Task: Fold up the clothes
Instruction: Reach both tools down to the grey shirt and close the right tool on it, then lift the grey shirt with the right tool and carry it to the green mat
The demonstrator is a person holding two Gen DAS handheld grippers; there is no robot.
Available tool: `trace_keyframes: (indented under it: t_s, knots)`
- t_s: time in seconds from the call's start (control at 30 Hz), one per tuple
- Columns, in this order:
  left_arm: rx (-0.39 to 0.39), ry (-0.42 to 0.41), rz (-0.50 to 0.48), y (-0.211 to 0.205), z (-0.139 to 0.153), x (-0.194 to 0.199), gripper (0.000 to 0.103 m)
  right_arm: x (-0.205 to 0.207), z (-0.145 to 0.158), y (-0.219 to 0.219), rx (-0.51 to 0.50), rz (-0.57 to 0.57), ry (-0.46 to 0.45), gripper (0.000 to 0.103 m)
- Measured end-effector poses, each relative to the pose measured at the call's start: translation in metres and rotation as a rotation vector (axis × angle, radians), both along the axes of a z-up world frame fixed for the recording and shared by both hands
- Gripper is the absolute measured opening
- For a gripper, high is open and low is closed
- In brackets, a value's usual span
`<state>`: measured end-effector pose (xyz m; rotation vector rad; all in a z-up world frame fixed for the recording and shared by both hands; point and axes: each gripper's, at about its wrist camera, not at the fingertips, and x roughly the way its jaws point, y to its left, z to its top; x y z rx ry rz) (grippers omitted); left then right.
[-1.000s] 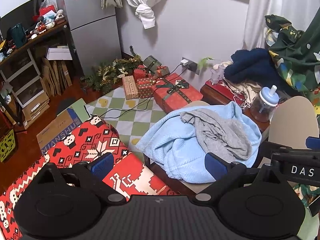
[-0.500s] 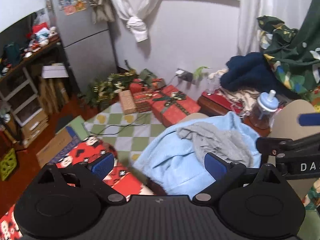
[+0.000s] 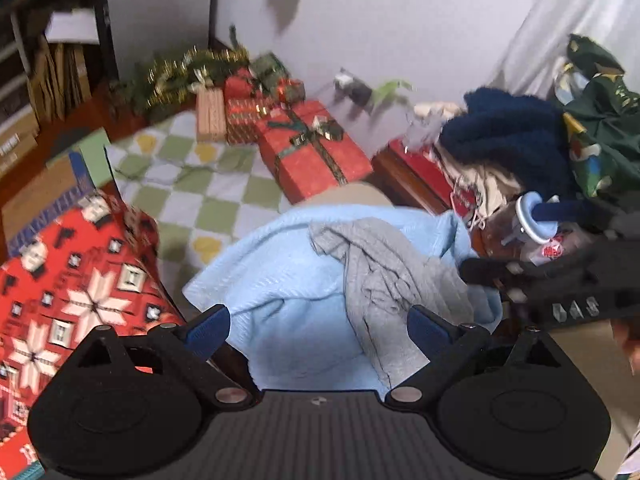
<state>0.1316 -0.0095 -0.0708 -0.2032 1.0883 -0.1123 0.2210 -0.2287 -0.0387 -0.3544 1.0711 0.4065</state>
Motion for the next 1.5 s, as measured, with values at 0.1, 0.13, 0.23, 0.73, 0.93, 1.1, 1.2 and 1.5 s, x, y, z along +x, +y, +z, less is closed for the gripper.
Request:
trace_keyframes:
  t_s: [0.1, 0.13, 0.23, 0.73, 0.93, 1.1, 1.2, 1.5]
  knots:
    - [-0.016, 0.039, 0.057, 0.007, -0.022, 0.013, 0.095, 0.021, -0.025, 0.015, 0.037, 0.030, 0.061, 0.100]
    - [-0.026, 0.056, 0.079, 0.010, -0.029, 0.017, 0.095, 0.027, -0.034, 0.020, 0.046, 0.039, 0.082, 0.099]
    - [-0.071, 0.127, 0.120, 0.020, -0.051, 0.028, 0.093, 0.043, -0.063, 0.034, 0.057, 0.054, 0.128, 0.092]
    - [-0.219, 0.214, 0.251, 0.051, -0.104, 0.033, 0.094, 0.060, -0.158, 0.034, -0.008, 0.003, 0.237, 0.084]
    - [-0.212, 0.206, 0.237, 0.057, -0.106, 0.019, 0.094, 0.051, -0.161, 0.034, -0.005, 0.012, 0.230, 0.045]
    - [-0.158, 0.159, 0.196, 0.062, -0.095, 0.001, 0.091, 0.036, -0.142, 0.047, -0.054, 0.048, 0.179, 0.029]
    - [-0.155, 0.134, 0.193, 0.070, -0.087, -0.011, 0.088, 0.023, -0.126, 0.056, -0.052, 0.065, 0.159, 0.021]
    - [-0.188, 0.088, 0.212, 0.105, -0.069, -0.051, 0.079, -0.035, -0.060, 0.104, 0.035, 0.146, 0.093, 0.016]
